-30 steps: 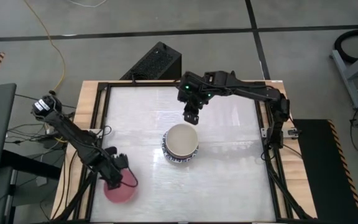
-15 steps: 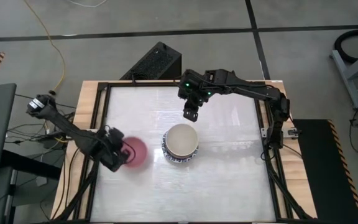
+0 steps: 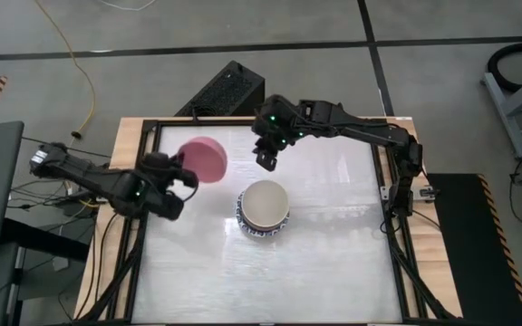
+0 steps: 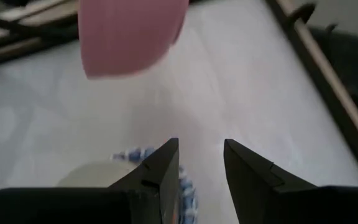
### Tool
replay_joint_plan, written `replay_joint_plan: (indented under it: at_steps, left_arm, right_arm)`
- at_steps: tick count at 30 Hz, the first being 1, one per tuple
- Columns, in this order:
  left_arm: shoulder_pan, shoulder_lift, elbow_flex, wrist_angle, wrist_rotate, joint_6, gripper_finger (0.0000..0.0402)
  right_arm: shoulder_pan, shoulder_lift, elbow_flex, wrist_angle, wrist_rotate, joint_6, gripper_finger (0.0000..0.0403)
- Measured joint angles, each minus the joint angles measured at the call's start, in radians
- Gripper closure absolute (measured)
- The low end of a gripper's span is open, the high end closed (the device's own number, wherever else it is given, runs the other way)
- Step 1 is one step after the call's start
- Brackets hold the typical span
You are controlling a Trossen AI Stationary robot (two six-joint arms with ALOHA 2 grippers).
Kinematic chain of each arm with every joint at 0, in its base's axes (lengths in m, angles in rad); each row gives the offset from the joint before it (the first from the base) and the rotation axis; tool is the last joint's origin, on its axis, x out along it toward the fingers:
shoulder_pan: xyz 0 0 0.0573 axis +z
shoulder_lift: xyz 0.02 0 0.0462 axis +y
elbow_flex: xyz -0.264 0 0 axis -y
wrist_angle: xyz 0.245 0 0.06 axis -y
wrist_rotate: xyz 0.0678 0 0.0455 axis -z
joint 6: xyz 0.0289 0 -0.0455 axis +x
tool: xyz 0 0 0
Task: Nest bowls inside each other
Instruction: Stack the pink bowl on top of the white bowl
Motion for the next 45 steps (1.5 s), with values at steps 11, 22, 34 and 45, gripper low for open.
replay_joint_plan:
  at_steps: [11,22,34,45]
  left_arm:
    - [0.179,0.001,0.023,0.454,-0.188,0.583,0.0401]
    - [0.278,0.001,0.023,0.736,-0.2,0.96,0.0401]
    - [0.283,0.06,0.023,0.937,-0.168,1.138,0.0401]
    - [0.293,0.132,0.023,1.192,-0.12,1.327,0.0401]
  right_arm:
    - [0.08,-0.015,0.0,0.249,0.335,-0.135,0.0255]
    - [0.156,-0.016,0.0,0.539,0.556,-0.282,0.0255]
    - [0.137,-0.011,0.0,0.593,0.555,-0.216,0.0255]
    - [0.159,-0.011,0.0,0.514,0.56,-0.21,0.0255]
